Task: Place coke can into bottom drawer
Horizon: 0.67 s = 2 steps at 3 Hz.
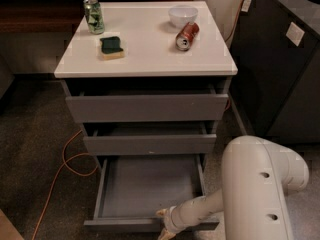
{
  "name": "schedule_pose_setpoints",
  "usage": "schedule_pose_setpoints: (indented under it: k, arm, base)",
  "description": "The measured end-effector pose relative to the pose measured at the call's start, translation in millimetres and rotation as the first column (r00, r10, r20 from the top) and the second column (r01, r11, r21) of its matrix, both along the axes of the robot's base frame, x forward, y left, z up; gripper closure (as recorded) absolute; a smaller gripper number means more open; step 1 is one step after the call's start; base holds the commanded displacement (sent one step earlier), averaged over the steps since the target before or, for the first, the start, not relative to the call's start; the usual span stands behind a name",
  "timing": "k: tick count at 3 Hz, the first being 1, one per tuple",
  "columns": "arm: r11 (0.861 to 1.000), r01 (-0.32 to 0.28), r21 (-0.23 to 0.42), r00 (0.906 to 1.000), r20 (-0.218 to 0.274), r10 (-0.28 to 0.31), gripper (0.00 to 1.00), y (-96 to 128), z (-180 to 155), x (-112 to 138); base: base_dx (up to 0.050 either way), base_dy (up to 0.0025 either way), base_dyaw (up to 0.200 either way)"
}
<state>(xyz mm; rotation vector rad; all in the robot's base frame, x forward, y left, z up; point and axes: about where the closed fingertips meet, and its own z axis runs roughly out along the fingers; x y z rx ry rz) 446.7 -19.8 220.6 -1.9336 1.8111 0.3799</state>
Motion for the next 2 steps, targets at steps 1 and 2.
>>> schedule_pose_setpoints:
  k: [1,2]
  arm:
    - [0.999,-0.035,0.011,0.9991,0.022,0.035,0.0,5.6,30.1,-2.5]
    - [0.998,-0.065,0.024,0.9968,0.048,0.063,0.0,9.8,62.9,-1.8]
  base:
    - [0.0,0.0,0.0]
    - [0.0,0.0,0.0]
